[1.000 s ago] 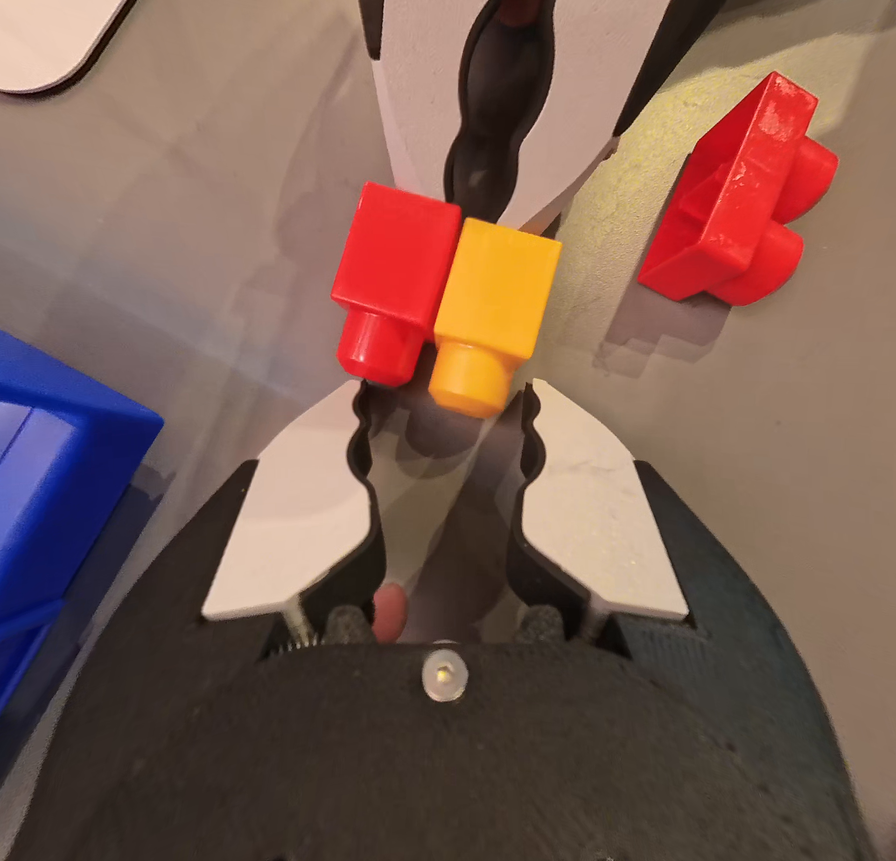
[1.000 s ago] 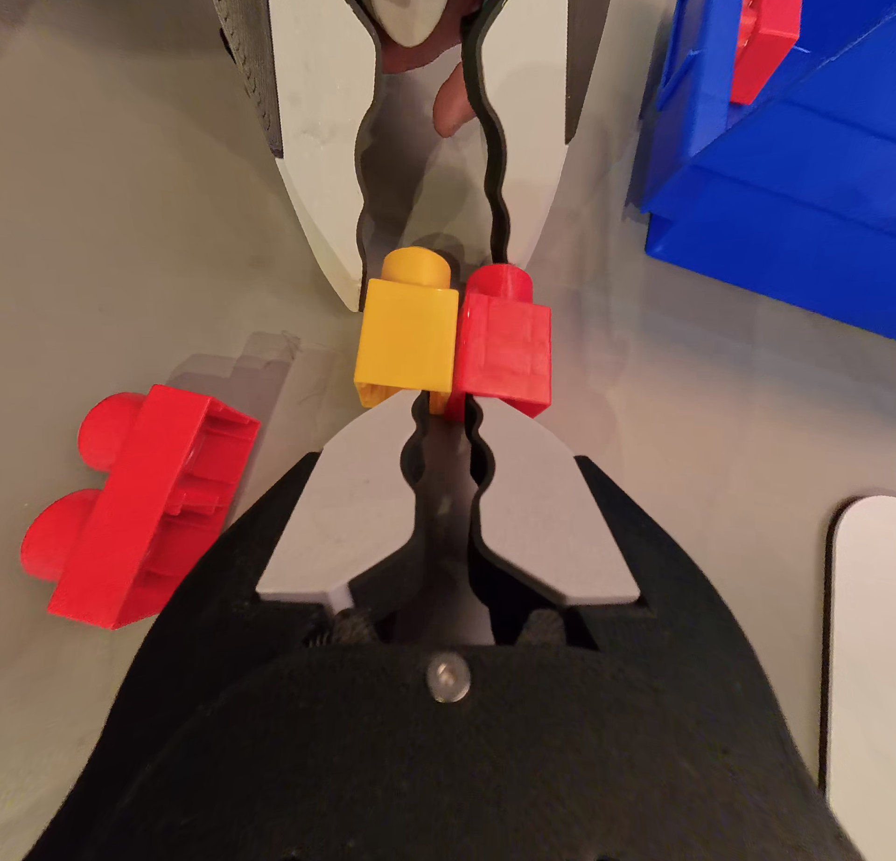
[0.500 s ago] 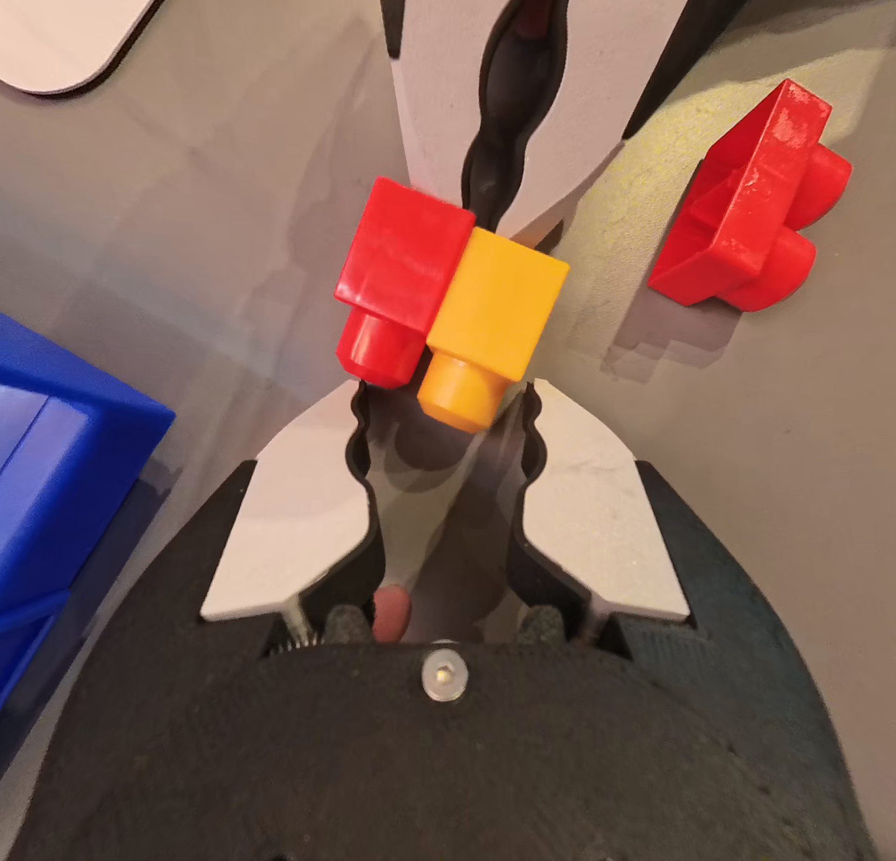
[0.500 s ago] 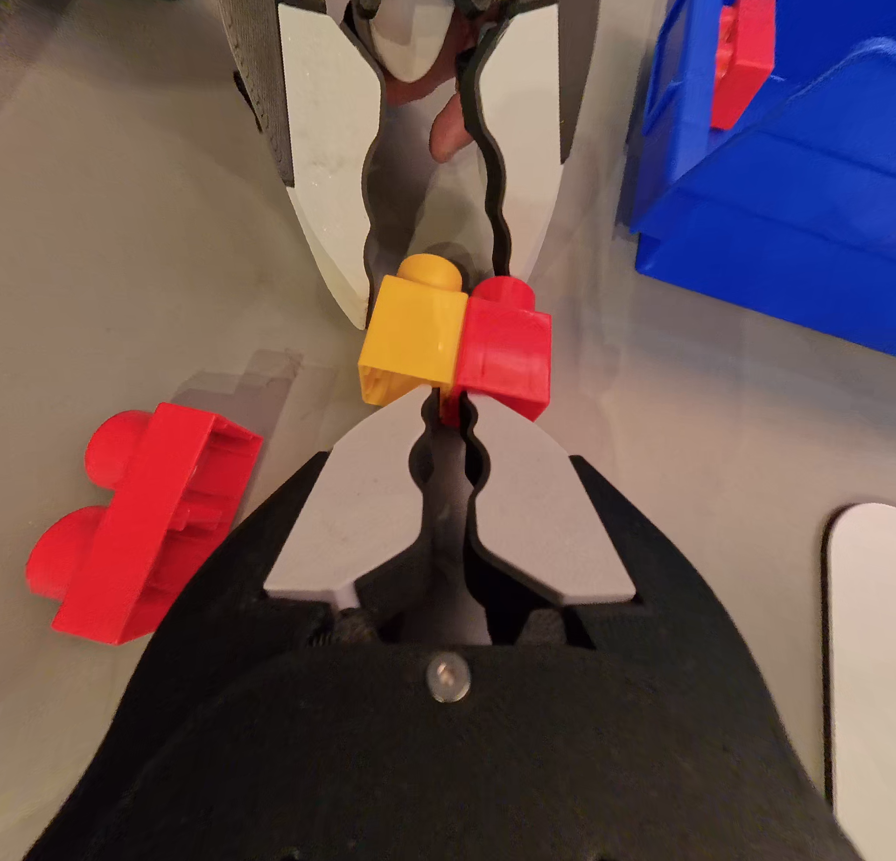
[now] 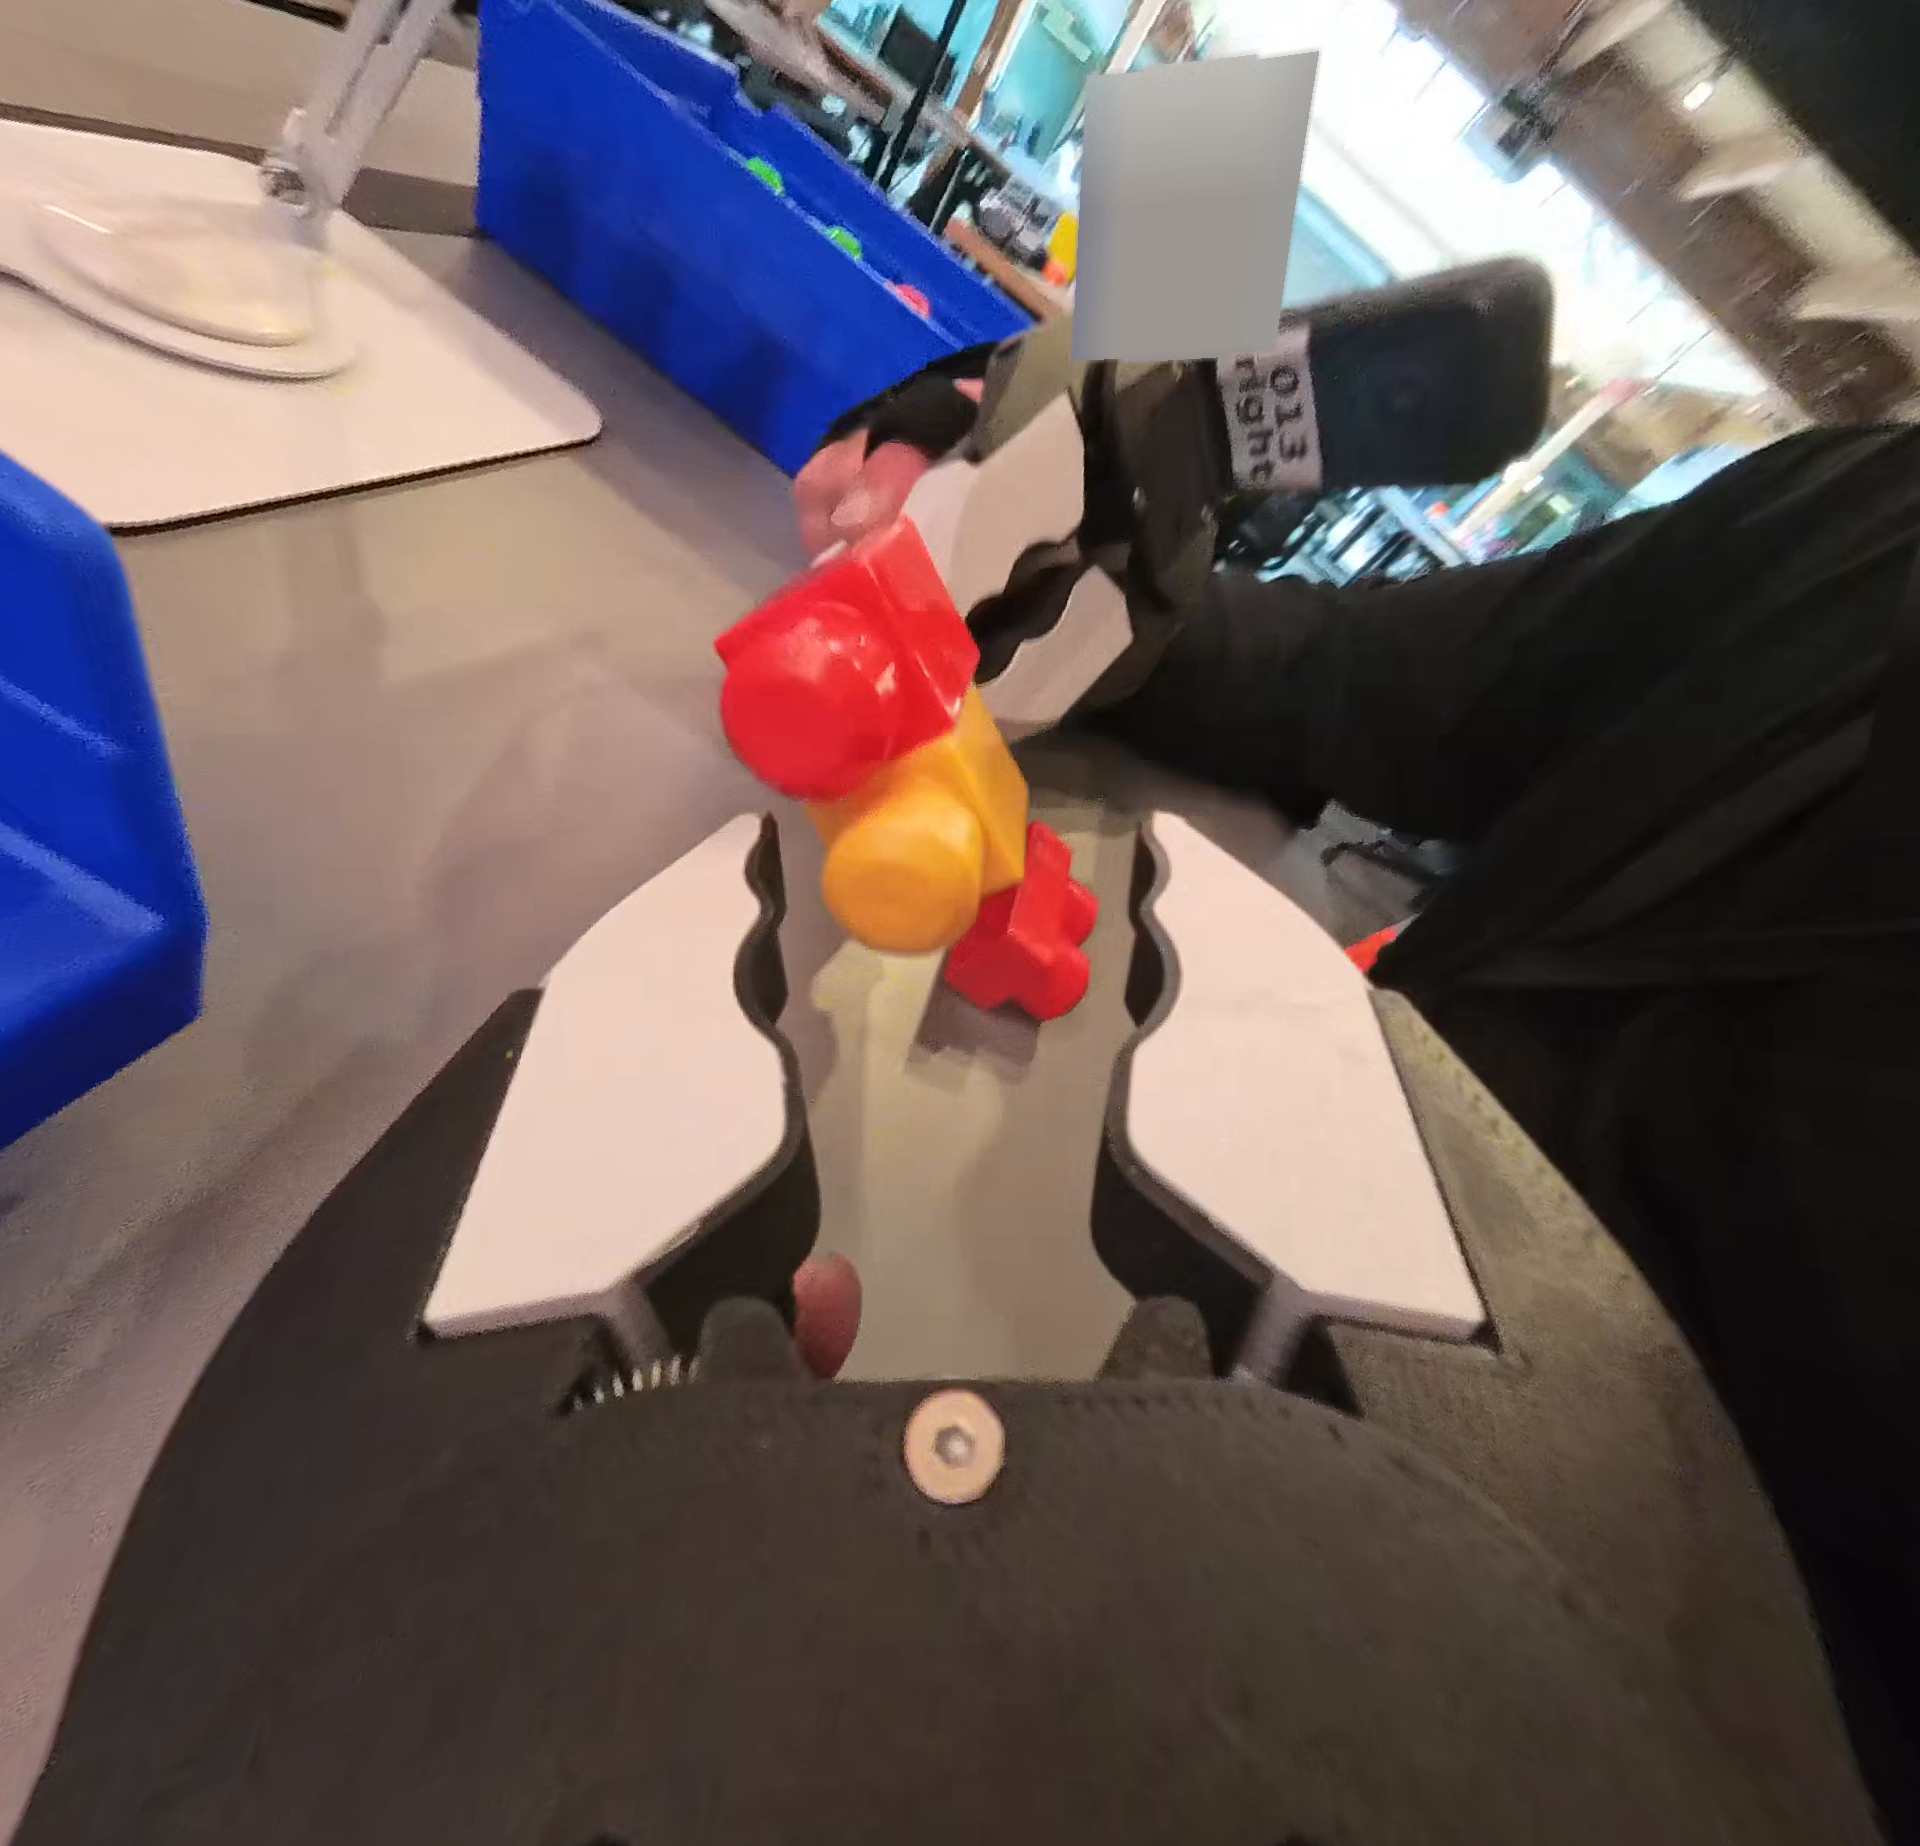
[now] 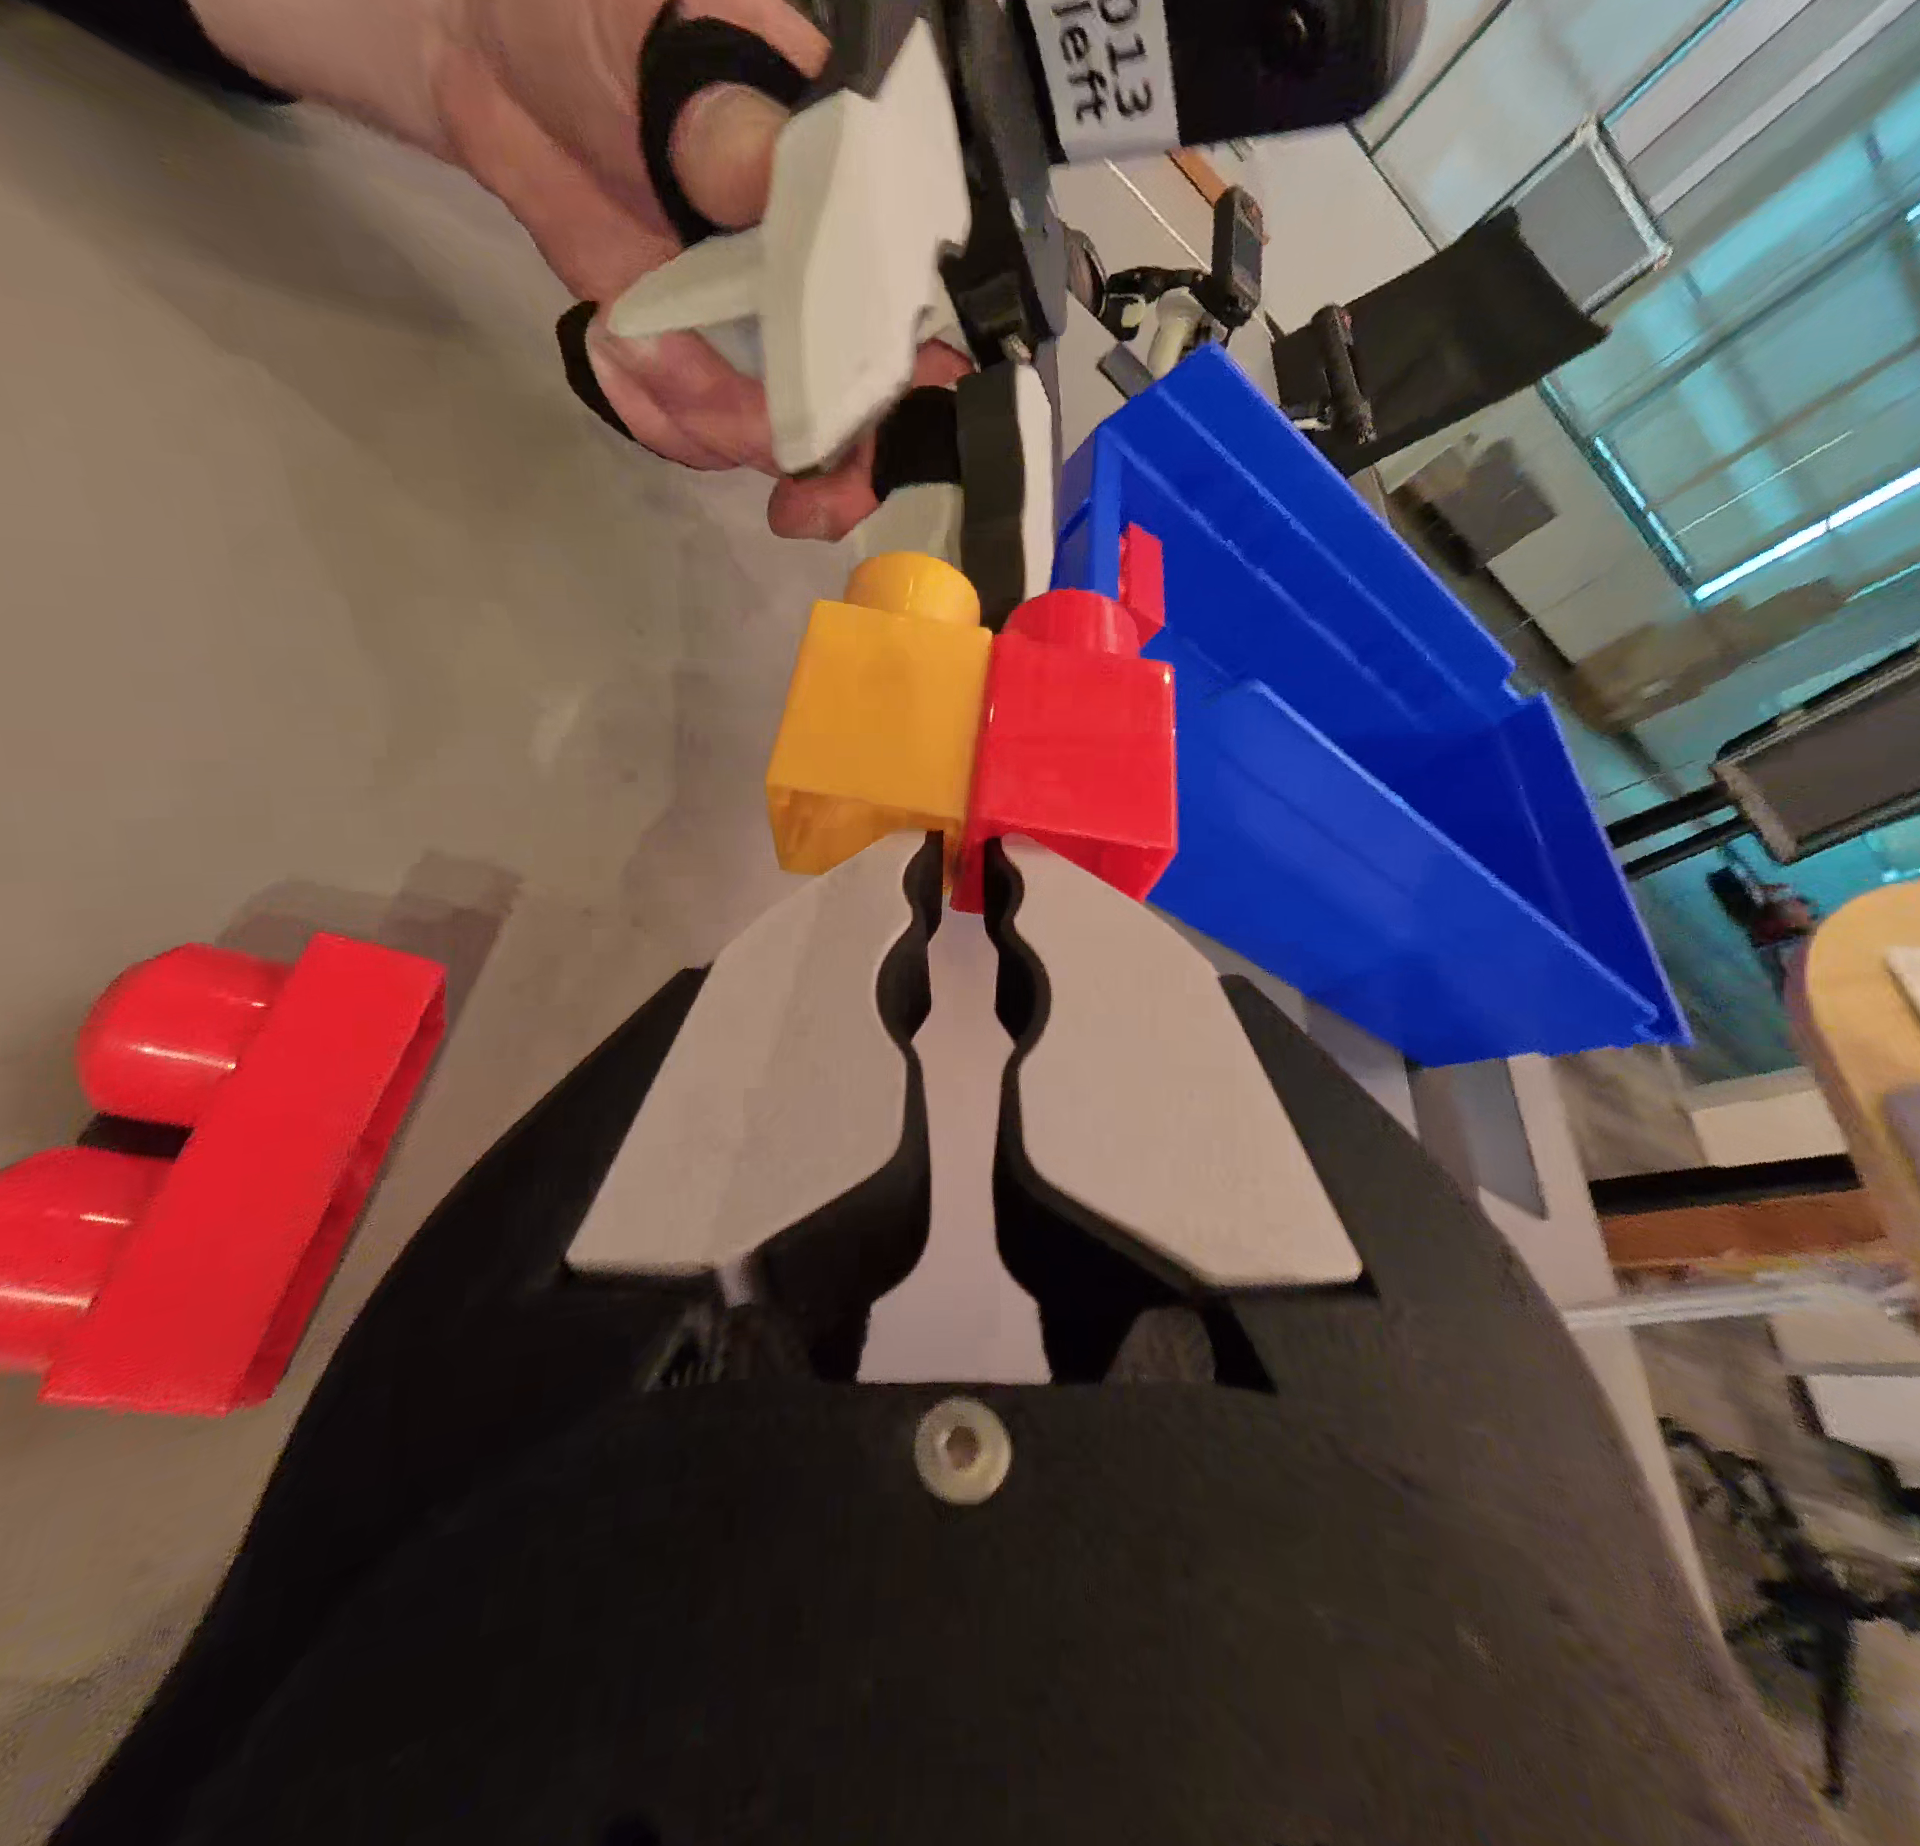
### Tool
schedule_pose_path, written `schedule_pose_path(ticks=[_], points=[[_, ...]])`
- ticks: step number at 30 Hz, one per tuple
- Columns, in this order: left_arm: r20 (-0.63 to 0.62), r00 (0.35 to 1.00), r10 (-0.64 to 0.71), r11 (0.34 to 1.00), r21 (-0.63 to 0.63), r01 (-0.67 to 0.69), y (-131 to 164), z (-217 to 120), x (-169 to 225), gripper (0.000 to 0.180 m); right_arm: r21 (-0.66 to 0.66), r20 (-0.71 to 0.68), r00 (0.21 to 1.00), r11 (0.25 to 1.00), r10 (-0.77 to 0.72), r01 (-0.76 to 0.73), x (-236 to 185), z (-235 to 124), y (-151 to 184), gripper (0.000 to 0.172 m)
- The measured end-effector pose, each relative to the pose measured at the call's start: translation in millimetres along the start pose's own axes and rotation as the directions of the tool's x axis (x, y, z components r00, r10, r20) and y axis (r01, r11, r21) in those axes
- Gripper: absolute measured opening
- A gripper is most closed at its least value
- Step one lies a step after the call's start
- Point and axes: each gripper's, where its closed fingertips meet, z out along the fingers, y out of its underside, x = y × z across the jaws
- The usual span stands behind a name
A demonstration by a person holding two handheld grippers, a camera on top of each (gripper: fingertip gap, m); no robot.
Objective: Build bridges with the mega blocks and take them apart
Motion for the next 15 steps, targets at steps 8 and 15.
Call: schedule_pose_path(ticks=[8, 15], points=[[-0.093, 0.992, -0.084, 0.996, -0.011, 0.083, 7.1, 14.6, 8.0, 0.051, 0.006, -0.017, 0.997, 0.997, -0.074, 0.074, -6.9, 1.5, -9.8, 0.007], [-0.139, 0.980, -0.145, 0.989, 0.015, 0.148, 4.9, 14.4, 6.1, 0.039, 0.016, -0.024, 0.996, 0.996, -0.090, 0.090, -7.2, 0.7, -12.3, 0.008]])
